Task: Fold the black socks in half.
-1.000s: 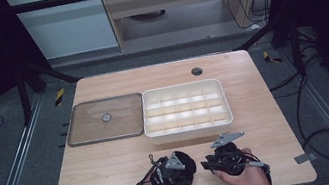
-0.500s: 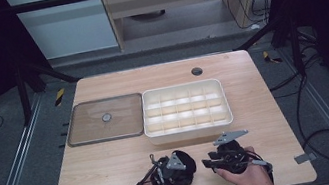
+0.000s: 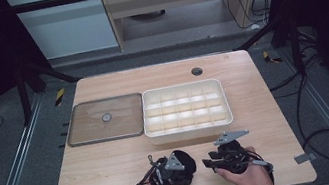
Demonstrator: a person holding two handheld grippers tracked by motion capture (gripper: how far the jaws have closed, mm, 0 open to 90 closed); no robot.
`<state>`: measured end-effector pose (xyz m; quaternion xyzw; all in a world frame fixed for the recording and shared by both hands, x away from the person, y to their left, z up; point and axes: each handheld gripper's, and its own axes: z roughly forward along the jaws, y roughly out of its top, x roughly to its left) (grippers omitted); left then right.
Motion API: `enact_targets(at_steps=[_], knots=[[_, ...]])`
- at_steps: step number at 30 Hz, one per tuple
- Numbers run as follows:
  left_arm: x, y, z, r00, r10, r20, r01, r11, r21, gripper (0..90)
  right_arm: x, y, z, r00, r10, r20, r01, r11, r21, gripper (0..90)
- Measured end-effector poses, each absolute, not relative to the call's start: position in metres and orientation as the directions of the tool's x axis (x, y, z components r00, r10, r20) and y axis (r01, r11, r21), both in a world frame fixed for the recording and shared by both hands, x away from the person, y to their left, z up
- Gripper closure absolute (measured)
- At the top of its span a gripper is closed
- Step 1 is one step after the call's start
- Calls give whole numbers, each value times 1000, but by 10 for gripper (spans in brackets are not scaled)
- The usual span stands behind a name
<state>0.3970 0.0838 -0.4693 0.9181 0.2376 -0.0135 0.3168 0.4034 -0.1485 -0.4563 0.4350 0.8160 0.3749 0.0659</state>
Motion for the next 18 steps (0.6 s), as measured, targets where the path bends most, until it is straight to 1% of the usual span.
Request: enact_targets(at_steps=[1,6,12,15,18], knots=[[397,84,-470,887,422,-189,448,-685,574,822,403,-149,-456,-611,760,221,663,338,668,608],[396,85,-471,889,423,-174,442,-699,562,821,403,-149,-456,-611,762,217,660,338,671,608],[396,87,-471,890,426,-163,434,-681,589,803,403,-149,-458,-606,764,221,664,333,669,601],[396,89,-470,889,431,-156,431,-673,601,780,404,-149,-459,-607,763,222,664,332,670,598],[395,90,-468,885,442,-147,432,-659,616,734,404,-148,-459,-609,762,222,664,337,667,592]])
